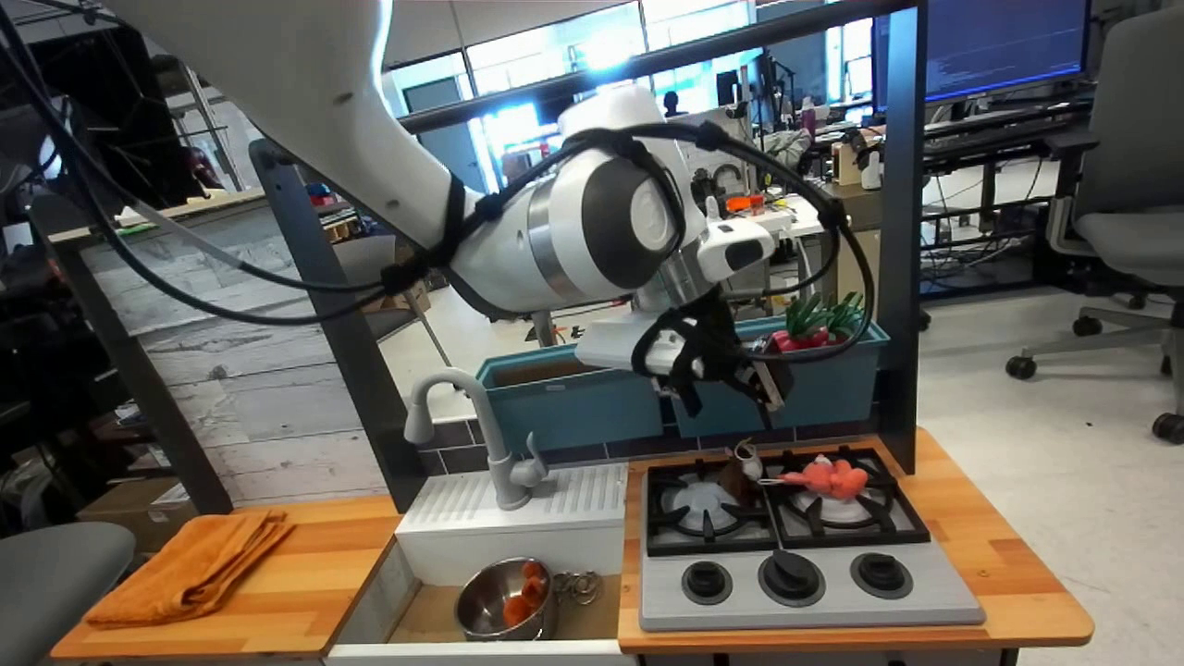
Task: Pick up the plush toys on the stove and put them in the sink, then wipe the counter
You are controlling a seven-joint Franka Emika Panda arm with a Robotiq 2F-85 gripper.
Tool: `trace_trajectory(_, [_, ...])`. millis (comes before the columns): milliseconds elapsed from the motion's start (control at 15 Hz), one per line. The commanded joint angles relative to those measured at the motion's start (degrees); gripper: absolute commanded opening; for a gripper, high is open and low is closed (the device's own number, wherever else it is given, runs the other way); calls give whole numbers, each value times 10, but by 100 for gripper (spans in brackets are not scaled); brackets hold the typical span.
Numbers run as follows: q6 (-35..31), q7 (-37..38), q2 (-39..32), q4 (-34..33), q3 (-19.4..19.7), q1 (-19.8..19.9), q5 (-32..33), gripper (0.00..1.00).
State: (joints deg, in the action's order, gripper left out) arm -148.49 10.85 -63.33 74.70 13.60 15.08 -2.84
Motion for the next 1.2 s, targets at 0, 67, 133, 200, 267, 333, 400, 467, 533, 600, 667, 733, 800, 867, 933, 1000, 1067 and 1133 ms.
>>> trace_trajectory(0, [36, 37, -101, -134, 5, 11, -5, 100])
trace_trajectory(67, [8, 21, -50, -53, 2, 3, 0, 100])
trace_trajectory(133, [8, 23, -65, -65, 2, 4, 0, 100])
trace_trajectory(200, [6, 23, -68, -64, 2, 4, 0, 100])
trace_trajectory(267, [6, 23, -67, -63, 2, 4, 0, 100])
trace_trajectory(333, [6, 23, -65, -64, 2, 4, 0, 100])
trace_trajectory(400, [-22, 21, -62, -51, 3, 1, 1, 100])
trace_trajectory(467, [-30, 37, -80, -71, 10, -2, 1, 100])
trace_trajectory(533, [-24, 40, -94, -90, 15, -3, 4, 100])
trace_trajectory(600, [-38, 42, -107, -103, 17, -4, 6, 100])
trace_trajectory(667, [-45, 45, -120, -116, 20, -7, 8, 100])
trace_trajectory(733, [-51, 48, -130, -124, 22, -10, 8, 100])
trace_trajectory(800, [-54, 54, -142, -135, 26, -15, 9, 100])
trace_trajectory(867, [-59, 57, -153, -145, 27, -17, 8, 86])
trace_trajectory(933, [-58, 61, -163, -156, 30, -20, 8, 72])
trace_trajectory(1000, [-57, 65, -173, -165, 32, -22, 8, 66])
trace_trajectory(1067, [-57, 67, -180, -174, 33, -23, 8, 58])
trace_trajectory(1133, [-58, 68, -187, -183, 34, -23, 8, 49])
